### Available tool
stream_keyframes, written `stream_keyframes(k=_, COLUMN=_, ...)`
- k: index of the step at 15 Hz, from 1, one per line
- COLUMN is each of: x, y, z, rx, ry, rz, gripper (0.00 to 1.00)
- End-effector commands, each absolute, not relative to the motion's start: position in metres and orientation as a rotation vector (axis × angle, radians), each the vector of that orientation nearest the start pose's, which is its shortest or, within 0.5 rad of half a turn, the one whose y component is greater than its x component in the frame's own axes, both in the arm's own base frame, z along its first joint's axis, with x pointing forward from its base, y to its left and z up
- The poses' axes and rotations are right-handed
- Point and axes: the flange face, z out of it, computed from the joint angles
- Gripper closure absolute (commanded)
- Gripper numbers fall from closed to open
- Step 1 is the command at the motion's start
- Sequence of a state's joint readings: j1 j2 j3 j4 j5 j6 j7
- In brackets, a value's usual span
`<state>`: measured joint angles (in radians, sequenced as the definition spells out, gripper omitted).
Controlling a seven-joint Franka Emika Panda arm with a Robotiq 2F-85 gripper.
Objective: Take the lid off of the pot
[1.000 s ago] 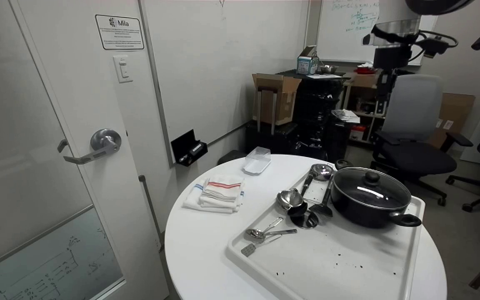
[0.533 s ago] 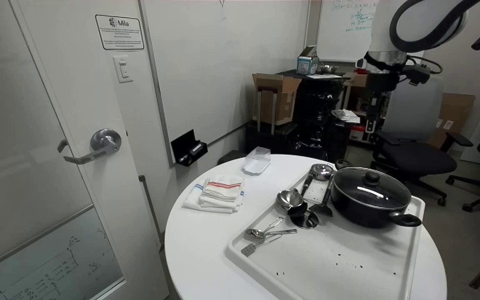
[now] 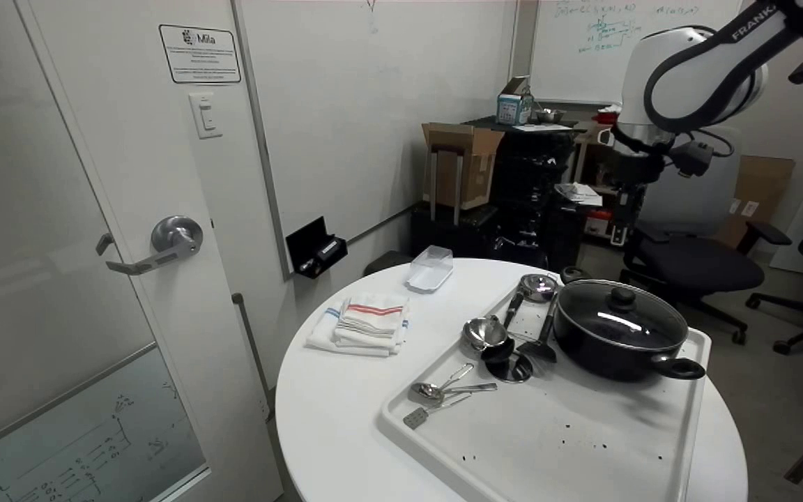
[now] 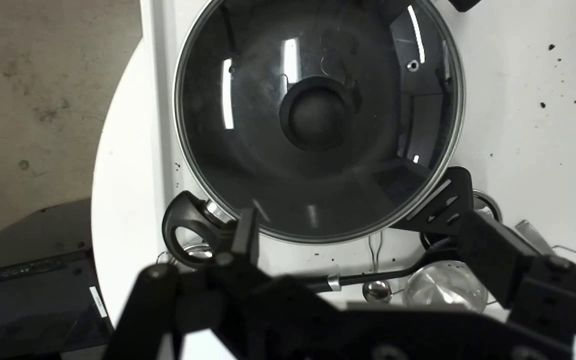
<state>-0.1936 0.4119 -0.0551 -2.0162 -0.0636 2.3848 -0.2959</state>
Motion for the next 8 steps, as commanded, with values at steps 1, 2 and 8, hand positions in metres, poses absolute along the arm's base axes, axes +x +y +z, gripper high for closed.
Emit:
stream_keyframes(k=1, x=0.579, y=-0.161, z=0.22, rx=-3.184, ry=-0.177, rz=0.089, gripper=0.0)
stream_keyframes(k=2, x=0.577, y=-0.164, z=0.213, rx=-3.183, ry=-0.174, rz=0.11, gripper=0.0)
stream_keyframes(k=8, x=0.567, y=-0.17, z=0.175, rx=-3.169, ry=-0.197, rz=0.183, gripper=0.0)
